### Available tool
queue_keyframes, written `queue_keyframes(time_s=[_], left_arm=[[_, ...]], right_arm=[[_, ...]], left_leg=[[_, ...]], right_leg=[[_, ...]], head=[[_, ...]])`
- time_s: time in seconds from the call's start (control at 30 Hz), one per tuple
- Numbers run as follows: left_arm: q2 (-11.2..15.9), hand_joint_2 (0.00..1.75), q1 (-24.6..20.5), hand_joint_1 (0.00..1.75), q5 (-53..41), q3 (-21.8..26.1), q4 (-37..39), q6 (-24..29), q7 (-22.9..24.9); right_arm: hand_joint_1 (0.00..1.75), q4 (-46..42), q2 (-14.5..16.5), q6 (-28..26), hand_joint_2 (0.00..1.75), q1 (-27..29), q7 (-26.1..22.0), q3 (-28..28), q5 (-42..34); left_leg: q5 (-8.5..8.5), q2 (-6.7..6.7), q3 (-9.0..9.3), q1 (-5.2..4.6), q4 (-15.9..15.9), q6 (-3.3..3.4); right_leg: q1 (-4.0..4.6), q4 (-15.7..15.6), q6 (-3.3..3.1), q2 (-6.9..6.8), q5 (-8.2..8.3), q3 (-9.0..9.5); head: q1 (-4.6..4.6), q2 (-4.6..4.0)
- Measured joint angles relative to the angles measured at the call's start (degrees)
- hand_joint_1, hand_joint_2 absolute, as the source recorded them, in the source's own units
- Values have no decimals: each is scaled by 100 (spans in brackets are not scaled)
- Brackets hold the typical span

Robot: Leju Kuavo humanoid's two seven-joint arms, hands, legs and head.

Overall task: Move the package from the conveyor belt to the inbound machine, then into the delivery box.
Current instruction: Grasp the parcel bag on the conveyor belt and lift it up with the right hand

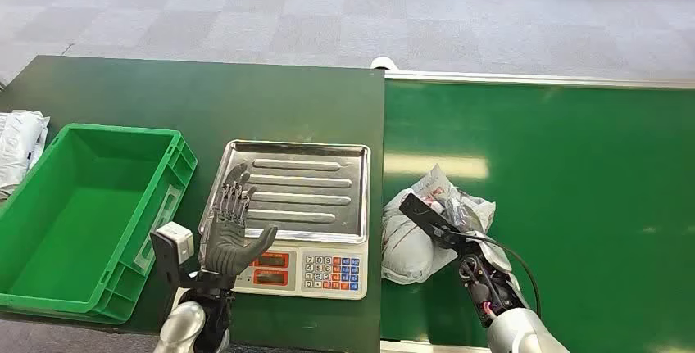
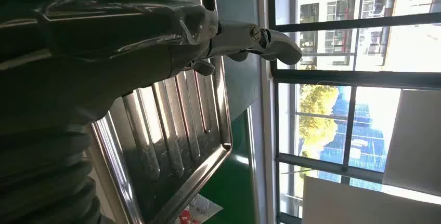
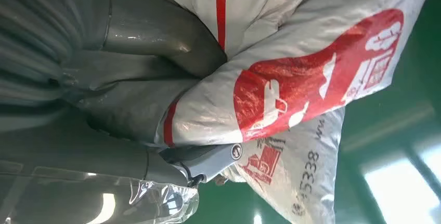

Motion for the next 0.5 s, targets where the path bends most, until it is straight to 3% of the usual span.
queue_keyframes(time_s=[0.2, 0.33, 0.5], left_arm=[[-1, 175, 284, 0, -25, 51, -275, 64, 55], [-2, 175, 498, 0, -71, 112, -466, 119, 48], [-1, 175, 619, 0, -116, 174, -590, 191, -19]], right_arm=[[175, -779, 66, -663, 175, 438, 60, -179, -430], [175, -2002, 96, -1081, 175, 1031, -2, -500, -1000], [175, -3694, 54, -2085, 175, 1681, -261, -924, -1327]], left_leg=[[2, -24, -30, -1, 0, 2], [8, -46, -76, -4, 1, 7], [5, -34, -104, -6, 2, 7]], right_leg=[[-1, 0, 1, -20, -1, -18], [-4, 0, 2, -45, -1, -54], [-6, 0, 2, -34, -1, -90]], head=[[-1, 0], [-1, 0], [-1, 0]])
